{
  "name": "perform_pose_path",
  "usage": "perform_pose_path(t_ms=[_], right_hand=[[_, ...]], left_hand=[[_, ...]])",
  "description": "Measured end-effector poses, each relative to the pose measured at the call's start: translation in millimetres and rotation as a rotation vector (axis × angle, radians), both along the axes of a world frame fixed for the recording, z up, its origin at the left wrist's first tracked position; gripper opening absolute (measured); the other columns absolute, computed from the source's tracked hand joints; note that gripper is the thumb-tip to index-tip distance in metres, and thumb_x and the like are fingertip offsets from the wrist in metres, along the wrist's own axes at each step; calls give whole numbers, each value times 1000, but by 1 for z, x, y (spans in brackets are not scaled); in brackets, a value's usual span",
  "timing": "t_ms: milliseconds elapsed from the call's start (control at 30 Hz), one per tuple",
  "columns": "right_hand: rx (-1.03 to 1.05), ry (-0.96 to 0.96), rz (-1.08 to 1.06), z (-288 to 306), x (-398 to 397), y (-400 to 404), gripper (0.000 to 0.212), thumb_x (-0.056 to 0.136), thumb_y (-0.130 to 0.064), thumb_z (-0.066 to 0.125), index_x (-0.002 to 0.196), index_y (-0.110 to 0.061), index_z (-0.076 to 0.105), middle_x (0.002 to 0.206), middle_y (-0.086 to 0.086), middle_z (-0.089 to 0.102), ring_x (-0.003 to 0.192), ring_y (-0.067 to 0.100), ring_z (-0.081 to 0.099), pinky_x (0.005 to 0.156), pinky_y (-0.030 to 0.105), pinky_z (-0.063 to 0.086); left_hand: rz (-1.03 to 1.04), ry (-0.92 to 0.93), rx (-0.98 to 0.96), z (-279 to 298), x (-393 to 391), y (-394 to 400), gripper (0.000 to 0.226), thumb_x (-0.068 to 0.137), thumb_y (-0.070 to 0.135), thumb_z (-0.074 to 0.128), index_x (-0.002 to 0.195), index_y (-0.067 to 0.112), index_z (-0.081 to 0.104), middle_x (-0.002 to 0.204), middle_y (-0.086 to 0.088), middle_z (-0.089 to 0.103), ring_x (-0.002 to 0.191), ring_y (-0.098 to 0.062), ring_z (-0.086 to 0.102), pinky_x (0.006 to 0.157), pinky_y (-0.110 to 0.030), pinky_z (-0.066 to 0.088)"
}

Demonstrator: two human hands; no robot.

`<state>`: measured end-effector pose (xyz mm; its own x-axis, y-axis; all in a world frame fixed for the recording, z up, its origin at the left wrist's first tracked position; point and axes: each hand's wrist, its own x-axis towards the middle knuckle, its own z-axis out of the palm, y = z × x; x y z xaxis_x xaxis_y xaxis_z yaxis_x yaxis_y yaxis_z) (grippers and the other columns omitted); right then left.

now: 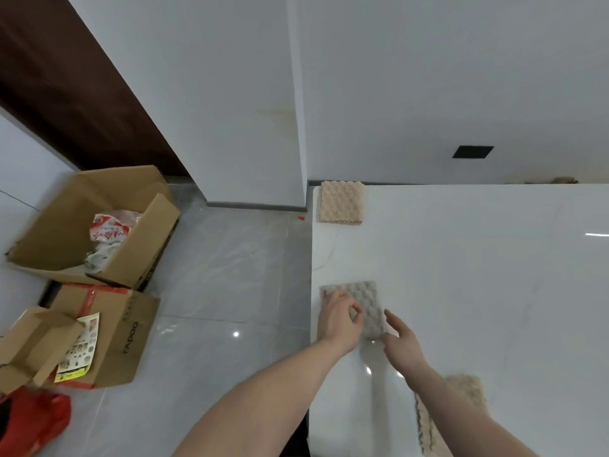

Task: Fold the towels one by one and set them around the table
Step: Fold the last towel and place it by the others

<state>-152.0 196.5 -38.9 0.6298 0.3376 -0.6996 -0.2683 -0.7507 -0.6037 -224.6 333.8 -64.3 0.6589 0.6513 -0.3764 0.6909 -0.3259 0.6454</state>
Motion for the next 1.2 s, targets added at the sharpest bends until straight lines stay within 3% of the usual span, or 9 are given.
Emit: perform_pose_path(t_ms=[133,233,333,400,567,700,867,1000,1200], right_hand=[[13,17,-22,5,0,-12,62,97,-5,44,155,-27,40,119,-15,55,95,0,59,76,19,48],[9,16,-8,9,2,-17,64,95,0,41,154,-26,41,98,-26,54,118,24,64,95,36,53],[23,11,6,-1,6,-23,67,93,0,40,154,-27,41,112,-23,57,88,21,68,72,25,55],[38,2,-5,-6,8,-28,66,93,-1,39,152,-29,42,112,-26,56,92,26,70,68,24,52],[102,-26,-69,-13,14,-41,60,97,-3,41,151,-30,44,151,-14,48,138,18,49,111,44,47],[110,-66,-87,-15,21,-47,59,97,-4,41,149,-31,45,153,-13,46,139,17,48,114,47,44],[115,-130,1,-10,25,-40,60,96,-2,40,148,-30,46,126,-15,62,95,17,63,75,26,54],[77,-264,349,-12,20,-29,69,92,-2,44,155,-28,39,164,-4,30,144,17,40,115,29,36],[-59,-324,805,-29,16,-13,83,87,-4,40,163,-29,18,172,-3,-4,156,25,18,122,34,30]], left_hand=[[157,152,-126,-5,-6,-9,34,87,32,63,121,33,63,155,4,29,136,-21,43,110,-32,41],[40,187,-115,-10,-8,-11,58,91,30,56,149,27,47,160,9,31,143,-23,33,118,-37,32],[-58,152,-45,-7,-13,-17,62,94,20,52,154,22,39,159,11,31,144,-21,29,119,-36,27],[-149,75,47,-2,-16,-21,63,94,11,49,155,20,37,159,10,30,147,-19,27,119,-36,26],[-602,-52,452,9,-16,-31,77,82,0,54,155,14,33,157,2,30,148,-23,24,124,-40,18],[-736,21,629,12,-8,-35,77,83,5,60,155,10,33,158,-3,31,153,-28,16,128,-47,8],[-369,-13,424,12,-13,-27,58,83,7,55,140,15,53,145,-1,47,145,-29,34,122,-39,25],[15,103,138,5,-30,-15,50,90,13,51,140,15,50,141,-4,44,130,-25,45,108,-33,39],[-91,211,-126,-5,-47,-9,79,88,12,52,159,31,24,166,-2,14,149,-26,30,116,-35,37]])
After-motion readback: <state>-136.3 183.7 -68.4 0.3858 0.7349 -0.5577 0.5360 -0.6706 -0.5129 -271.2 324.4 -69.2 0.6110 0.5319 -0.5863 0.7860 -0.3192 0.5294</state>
